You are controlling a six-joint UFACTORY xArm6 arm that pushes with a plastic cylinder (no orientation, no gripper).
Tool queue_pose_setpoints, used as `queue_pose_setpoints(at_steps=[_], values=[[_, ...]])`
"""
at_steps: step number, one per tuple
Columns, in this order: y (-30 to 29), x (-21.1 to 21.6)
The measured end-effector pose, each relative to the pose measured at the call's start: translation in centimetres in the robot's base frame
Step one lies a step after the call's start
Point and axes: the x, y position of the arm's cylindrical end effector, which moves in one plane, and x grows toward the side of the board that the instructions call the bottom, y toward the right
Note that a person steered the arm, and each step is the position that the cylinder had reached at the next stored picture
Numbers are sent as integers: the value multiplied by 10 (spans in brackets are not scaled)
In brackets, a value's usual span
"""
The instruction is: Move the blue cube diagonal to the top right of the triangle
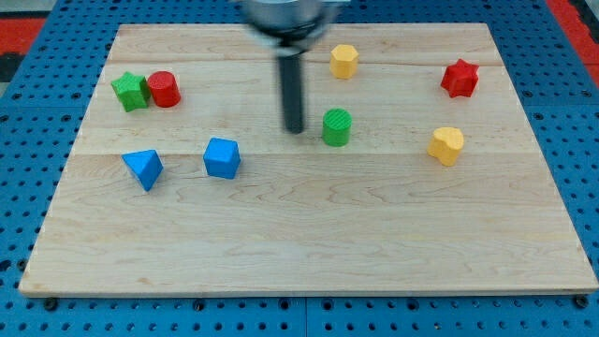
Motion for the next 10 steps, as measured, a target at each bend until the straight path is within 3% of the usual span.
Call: queue_pose_setpoints(at_steps=[1, 2, 3, 4, 5, 6, 7, 8, 9, 10], values=[[48, -105], [49, -2], [61, 153], [-79, 209], [-139, 160], [-129, 41], [-59, 19], [-20, 107], [-69, 47], [-165, -24]])
